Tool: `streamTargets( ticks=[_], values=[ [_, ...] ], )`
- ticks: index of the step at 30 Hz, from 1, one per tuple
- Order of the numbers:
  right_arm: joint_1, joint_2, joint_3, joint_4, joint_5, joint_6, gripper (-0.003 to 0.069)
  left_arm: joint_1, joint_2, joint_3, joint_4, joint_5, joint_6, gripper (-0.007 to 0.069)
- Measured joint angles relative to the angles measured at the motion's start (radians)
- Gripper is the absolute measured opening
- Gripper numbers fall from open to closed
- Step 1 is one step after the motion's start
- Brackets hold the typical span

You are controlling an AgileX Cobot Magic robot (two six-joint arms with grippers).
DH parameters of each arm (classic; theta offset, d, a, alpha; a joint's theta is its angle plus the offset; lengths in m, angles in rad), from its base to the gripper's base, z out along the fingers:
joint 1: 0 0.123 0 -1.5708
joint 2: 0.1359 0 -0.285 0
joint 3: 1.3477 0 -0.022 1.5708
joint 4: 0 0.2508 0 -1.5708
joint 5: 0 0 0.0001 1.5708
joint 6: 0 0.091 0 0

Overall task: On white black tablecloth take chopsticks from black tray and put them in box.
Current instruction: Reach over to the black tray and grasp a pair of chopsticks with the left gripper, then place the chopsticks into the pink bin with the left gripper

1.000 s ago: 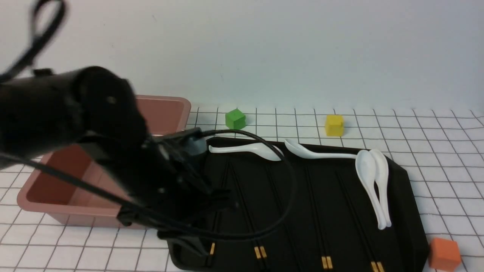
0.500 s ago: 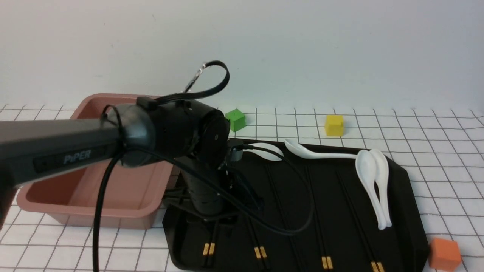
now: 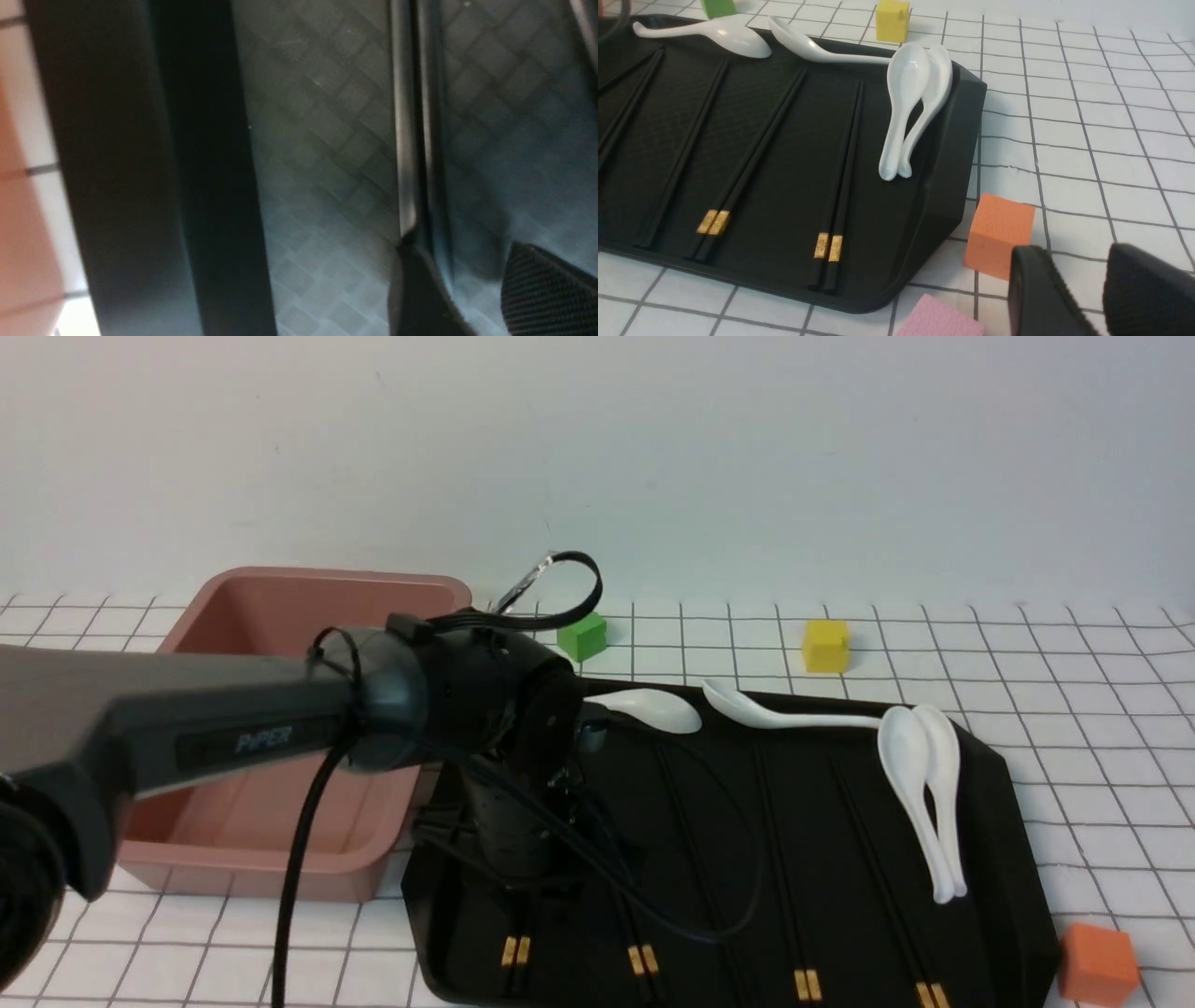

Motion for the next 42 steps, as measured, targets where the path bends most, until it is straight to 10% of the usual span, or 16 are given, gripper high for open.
streamTargets(
  ticks=[9, 16, 30, 42],
  values=[
    [0.000, 0.000, 0.000, 0.000, 0.000, 0.000, 0.0240, 0.000, 0.018, -0.010, 0.001, -0.005, -0.028, 0.0269],
    [0.000, 0.000, 0.000, 0.000, 0.000, 0.000, 0.0240, 0.000, 0.019, -0.013, -0.017, 0.009, -0.070, 0.0106],
    [0.000, 0.000, 0.000, 0.000, 0.000, 0.000, 0.0240, 0.020, -0.368, -0.005, -0.099, 0.115, -0.119, 0.0114],
    [0.000, 0.000, 0.000, 0.000, 0.000, 0.000, 0.0240, 0.467, -0.370, -0.005, -0.063, 0.135, 0.051, 0.0114]
  ],
)
